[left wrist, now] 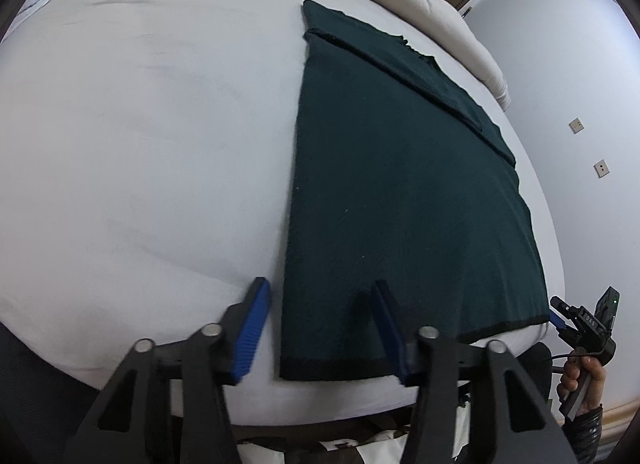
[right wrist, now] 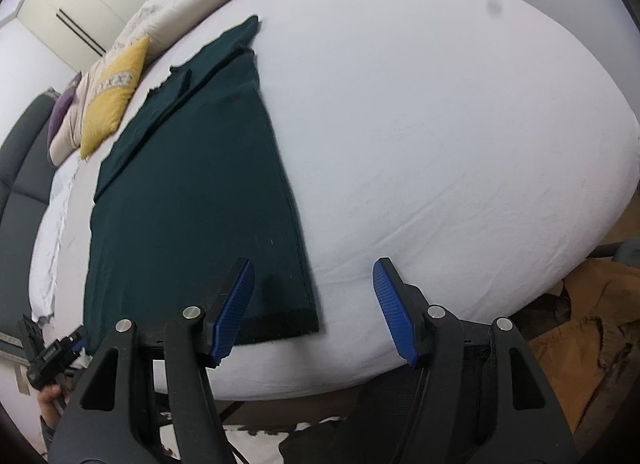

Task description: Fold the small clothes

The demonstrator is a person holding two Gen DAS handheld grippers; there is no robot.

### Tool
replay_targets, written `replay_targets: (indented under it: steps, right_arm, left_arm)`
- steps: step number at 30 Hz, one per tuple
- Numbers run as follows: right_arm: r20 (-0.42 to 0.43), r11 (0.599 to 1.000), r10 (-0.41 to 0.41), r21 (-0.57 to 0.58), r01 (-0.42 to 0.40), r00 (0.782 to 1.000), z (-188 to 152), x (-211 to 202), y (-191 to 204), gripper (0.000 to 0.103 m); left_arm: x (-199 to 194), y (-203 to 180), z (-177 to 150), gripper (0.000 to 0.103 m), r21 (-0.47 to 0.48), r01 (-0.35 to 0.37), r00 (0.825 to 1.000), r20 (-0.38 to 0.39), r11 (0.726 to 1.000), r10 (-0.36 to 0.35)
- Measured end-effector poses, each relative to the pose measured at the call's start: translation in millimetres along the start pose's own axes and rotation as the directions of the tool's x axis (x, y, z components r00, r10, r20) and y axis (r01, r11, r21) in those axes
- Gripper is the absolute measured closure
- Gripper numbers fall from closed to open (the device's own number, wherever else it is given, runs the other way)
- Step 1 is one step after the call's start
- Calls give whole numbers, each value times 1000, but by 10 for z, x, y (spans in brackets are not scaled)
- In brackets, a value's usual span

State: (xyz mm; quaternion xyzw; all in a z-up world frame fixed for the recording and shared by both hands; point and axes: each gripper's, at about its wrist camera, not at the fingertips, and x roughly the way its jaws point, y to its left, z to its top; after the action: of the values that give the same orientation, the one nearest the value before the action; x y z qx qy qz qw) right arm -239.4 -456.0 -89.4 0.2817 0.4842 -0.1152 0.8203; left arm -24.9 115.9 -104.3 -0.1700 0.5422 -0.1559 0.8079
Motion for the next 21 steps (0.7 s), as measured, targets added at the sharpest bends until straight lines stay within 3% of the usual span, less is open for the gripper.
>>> replay_targets:
  steps: [7,10,12,14,21]
  right_arm:
    - [-51,999,-22,-36,21,998,-49,44,94,45]
    - [-63,998,-28,-52,25,998,-60,64,117,59]
    - [-74,998,-26,-57,22,997,-68,93,126,81]
    - [-86,998,-9,-57,4,996,-86,121,131,94]
    - [-50,998,61,-10,-62,997,-31,28,132,97]
  left_arm:
    - [21,-16,-21,78,15,-5,1000,-22,1000,5]
    - [34,-16,-29,92,16,1,1000,-27,1000,-1]
    - [32,-24,-32,94,18,1,1000,-25,1000,-1]
    - [18,-21,-30,95,15,7,1000,-22,1000,-6]
    - [-92,-21,16,96,-3,49,999,5,999,-49]
